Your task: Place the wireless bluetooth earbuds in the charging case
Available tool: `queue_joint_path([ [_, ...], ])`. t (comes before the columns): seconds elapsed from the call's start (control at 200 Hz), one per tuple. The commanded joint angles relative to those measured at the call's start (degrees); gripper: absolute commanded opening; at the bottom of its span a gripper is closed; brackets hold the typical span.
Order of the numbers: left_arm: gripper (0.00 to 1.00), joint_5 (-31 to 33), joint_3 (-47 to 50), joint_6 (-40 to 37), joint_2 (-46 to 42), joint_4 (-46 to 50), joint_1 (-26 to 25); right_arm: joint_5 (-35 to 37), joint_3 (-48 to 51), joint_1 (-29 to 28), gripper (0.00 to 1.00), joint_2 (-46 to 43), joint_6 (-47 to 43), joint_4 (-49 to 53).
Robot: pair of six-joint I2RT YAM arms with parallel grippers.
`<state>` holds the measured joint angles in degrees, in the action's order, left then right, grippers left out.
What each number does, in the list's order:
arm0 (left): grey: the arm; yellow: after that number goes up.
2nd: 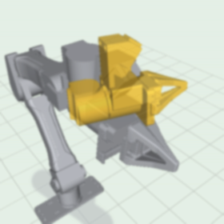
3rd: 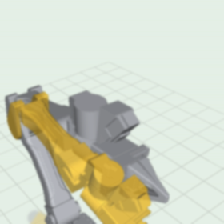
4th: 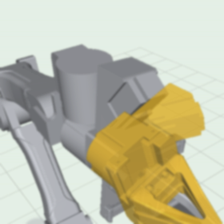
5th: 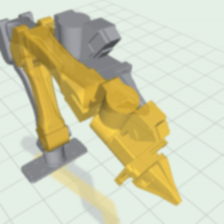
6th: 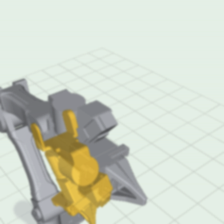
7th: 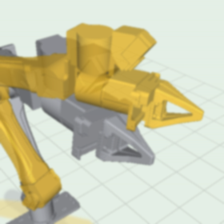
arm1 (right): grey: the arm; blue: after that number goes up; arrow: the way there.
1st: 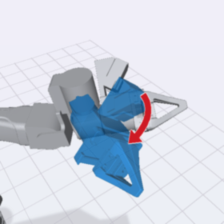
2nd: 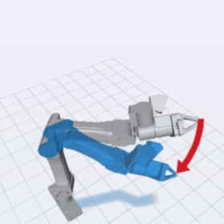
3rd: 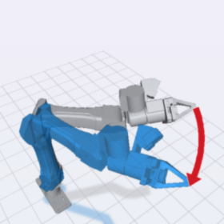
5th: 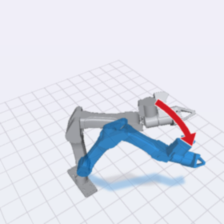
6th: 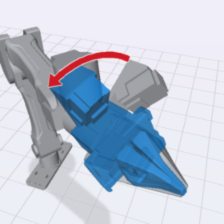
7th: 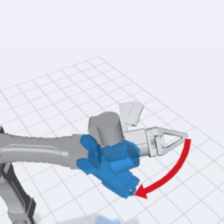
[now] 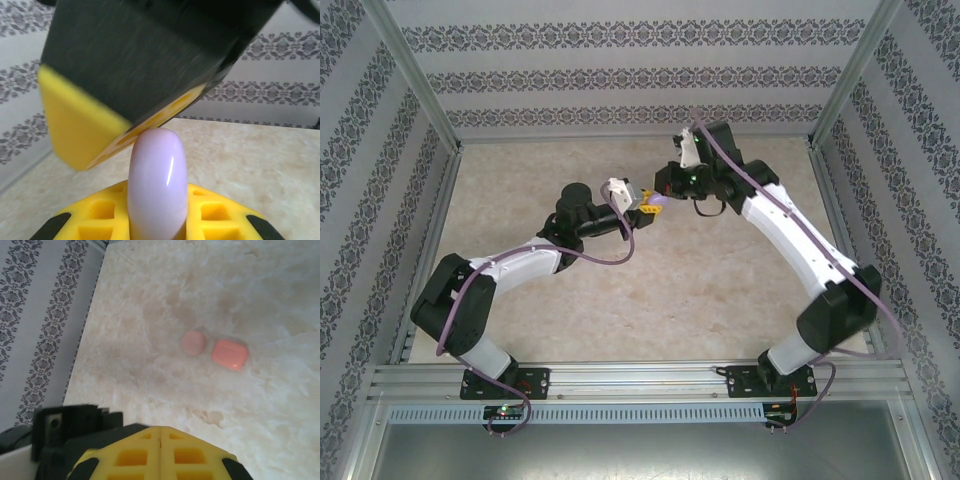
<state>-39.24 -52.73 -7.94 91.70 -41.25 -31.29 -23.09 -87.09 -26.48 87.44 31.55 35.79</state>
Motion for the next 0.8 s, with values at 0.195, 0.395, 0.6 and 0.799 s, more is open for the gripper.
queue_joint_path([
  [0.195,0.00,2.53,-8.84,13.24,8.24,7.28,0.09,16.94,21.53,11.25,0.00,-18.64,9.90,-5.73],
  [0.395,0.00,2.20,-24.26,27.26,21.20,32.72,0.09,18.14,33.71,14.15,0.10,-23.31,11.24,-9.52],
  [0.6,0.00,2.76,-29.90,35.89,30.50,40.99,0.13,17.48,37.40,14.41,0.14,-24.71,11.60,-11.45],
  [0.799,0.03,8.91,-37.39,34.97,34.73,54.36,0.35,17.04,38.53,14.36,0.20,-26.51,11.16,-11.35],
])
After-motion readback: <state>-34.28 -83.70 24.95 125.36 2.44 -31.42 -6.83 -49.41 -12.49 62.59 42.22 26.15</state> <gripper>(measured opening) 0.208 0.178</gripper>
